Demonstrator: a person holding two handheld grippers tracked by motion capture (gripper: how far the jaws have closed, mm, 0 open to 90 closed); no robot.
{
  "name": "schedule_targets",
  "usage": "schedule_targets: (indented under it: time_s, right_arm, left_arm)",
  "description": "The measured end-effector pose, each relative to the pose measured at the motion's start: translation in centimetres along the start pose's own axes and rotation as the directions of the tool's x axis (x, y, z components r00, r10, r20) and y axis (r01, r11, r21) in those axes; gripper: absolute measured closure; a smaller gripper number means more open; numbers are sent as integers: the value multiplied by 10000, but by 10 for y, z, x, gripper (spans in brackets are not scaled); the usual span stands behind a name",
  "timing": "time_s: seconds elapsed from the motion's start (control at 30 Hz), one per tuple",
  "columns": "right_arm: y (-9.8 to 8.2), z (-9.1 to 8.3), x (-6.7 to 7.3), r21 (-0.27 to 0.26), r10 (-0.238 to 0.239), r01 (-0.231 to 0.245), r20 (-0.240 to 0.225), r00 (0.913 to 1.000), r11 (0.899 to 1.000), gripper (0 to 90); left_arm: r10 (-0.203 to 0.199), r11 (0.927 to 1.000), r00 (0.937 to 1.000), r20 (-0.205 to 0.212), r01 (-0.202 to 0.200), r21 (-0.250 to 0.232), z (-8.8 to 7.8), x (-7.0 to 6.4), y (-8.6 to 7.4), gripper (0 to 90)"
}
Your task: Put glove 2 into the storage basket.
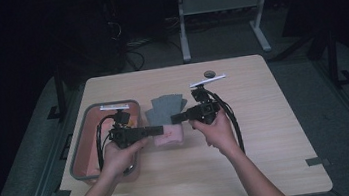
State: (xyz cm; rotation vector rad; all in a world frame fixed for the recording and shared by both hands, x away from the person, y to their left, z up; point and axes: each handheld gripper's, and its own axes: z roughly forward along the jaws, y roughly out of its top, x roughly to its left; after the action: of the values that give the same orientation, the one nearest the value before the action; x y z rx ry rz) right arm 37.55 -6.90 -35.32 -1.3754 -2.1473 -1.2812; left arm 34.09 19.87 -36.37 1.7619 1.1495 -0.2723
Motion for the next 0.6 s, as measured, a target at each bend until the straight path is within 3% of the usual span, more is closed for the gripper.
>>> schedule_targets:
  time_s: [0.6]
  right_arm:
    - [21,26,22,21,-237,238,-314,9992,9997,777]
  left_arm:
    - [-225,9990,9995,-231,216,-387,-35,16,4,652]
